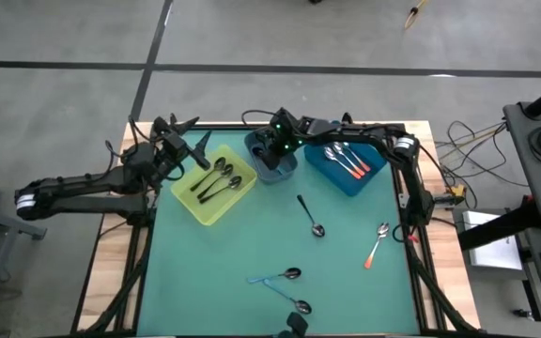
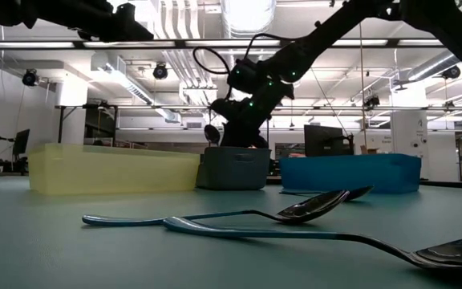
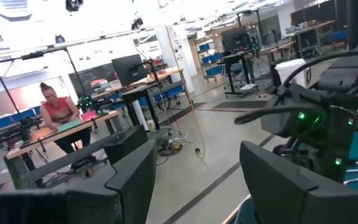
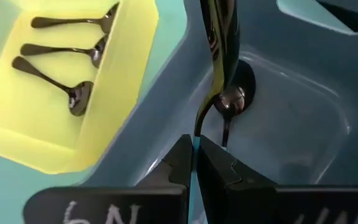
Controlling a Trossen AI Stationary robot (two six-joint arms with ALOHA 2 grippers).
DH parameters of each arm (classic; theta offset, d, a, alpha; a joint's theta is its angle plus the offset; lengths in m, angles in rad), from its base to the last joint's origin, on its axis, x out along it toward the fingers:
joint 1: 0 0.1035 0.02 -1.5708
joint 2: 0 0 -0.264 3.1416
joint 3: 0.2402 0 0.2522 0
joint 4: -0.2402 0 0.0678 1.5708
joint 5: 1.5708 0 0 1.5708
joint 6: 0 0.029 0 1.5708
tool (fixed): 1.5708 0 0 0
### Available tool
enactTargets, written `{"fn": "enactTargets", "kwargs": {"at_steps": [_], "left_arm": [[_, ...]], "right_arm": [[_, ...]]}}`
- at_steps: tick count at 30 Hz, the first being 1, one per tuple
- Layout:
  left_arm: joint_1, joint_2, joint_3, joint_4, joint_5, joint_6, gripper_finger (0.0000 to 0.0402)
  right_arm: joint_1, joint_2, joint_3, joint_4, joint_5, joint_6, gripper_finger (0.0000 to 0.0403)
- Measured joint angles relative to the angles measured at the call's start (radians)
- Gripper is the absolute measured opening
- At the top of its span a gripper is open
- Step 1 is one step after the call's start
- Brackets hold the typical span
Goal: Sort silverware by color (type)
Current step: Put the blue spoon into the dark blue bin, then put the black spoon into the yellow bin
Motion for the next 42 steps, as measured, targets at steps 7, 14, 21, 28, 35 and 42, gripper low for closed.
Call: {"fn": "enactTargets", "kwargs": {"at_steps": [7,14,21,28,35,42], "left_arm": [[0.0,-0.02,-0.003,-0.001,0.0,0.002,0.0213],[0.0,-0.028,-0.003,-0.011,0.0,0.005,0.0213],[0.0,-0.03,-0.003,-0.019,0.0,0.005,0.0213],[0.0,-0.028,-0.003,-0.043,0.001,-0.013,0.0213],[-0.002,-0.024,-0.003,-0.106,0.024,-0.065,0.0213],[-0.002,-0.002,-0.003,-0.276,0.188,-0.234,0.0213]], "right_arm": [[0.0,0.002,0.002,0.003,0.084,0.004,0.0014],[0.0,0.0,0.003,0.005,0.096,0.011,0.005],[0.0,-0.002,0.003,0.004,0.096,0.011,0.0087],[0.024,-0.046,0.007,-0.006,0.095,0.001,0.0093],[0.084,-0.149,0.007,-0.033,0.098,-0.054,0.0074],[0.194,-0.253,-0.007,-0.117,0.249,-0.13,0.006]]}}
